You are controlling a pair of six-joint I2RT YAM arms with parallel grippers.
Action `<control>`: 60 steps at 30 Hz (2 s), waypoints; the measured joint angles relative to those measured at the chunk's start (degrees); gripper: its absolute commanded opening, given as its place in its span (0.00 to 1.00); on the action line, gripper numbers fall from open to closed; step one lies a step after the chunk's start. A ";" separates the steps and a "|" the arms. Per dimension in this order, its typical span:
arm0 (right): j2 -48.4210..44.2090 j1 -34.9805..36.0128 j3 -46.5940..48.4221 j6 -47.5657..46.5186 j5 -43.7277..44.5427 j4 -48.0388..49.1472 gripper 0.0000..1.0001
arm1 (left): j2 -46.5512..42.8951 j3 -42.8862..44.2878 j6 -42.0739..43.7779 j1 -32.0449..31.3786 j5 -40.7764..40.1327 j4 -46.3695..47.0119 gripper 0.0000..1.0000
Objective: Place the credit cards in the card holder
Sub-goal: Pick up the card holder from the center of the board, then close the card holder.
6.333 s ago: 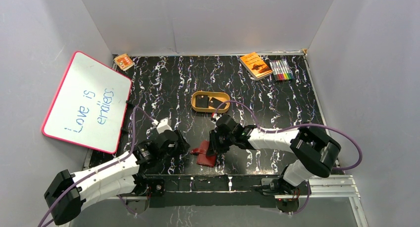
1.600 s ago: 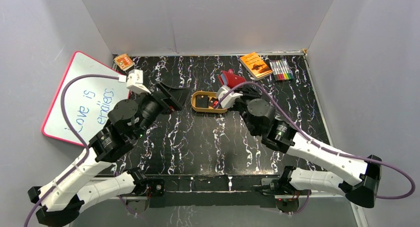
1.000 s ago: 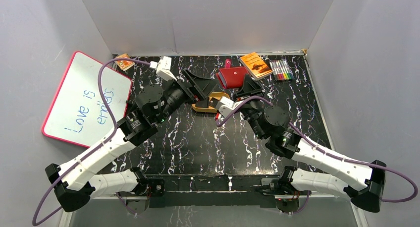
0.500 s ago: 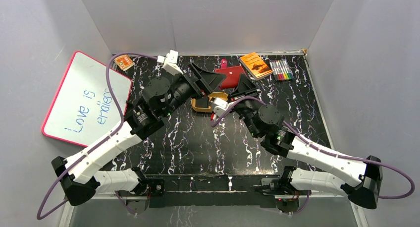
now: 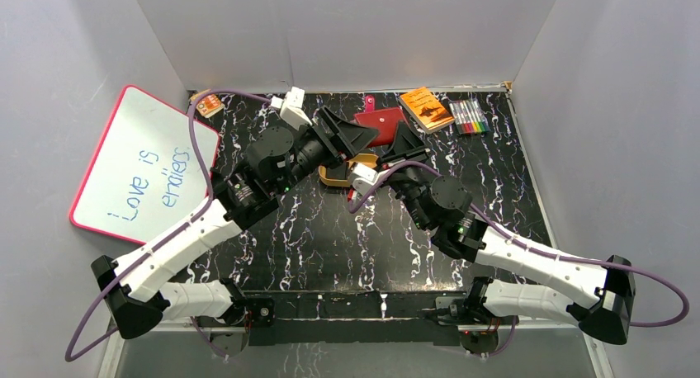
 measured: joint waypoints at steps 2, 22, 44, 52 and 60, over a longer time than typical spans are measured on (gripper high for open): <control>0.00 0.00 0.00 -0.04 0.07 0.42 0.00 | 0.00 -0.50 -0.55 0.00 0.44 0.68 0.59; -0.20 0.24 0.00 0.35 0.15 0.33 0.26 | 0.94 -2.43 -2.89 0.00 3.04 6.05 0.00; 8.72 -2.64 37.09 53.96 -34.36 -48.30 0.99 | -18.88 -5.53 18.53 1.92 -7.23 -13.57 0.00; 8.52 -21.24 36.17 75.67 -62.07 -46.69 0.99 | -24.15 -4.79 28.09 1.92 7.34 -22.93 0.00; 1.07 -30.05 20.59 105.02 -88.11 -25.88 0.99 | -30.08 -4.79 33.53 1.92 22.86 -24.72 0.00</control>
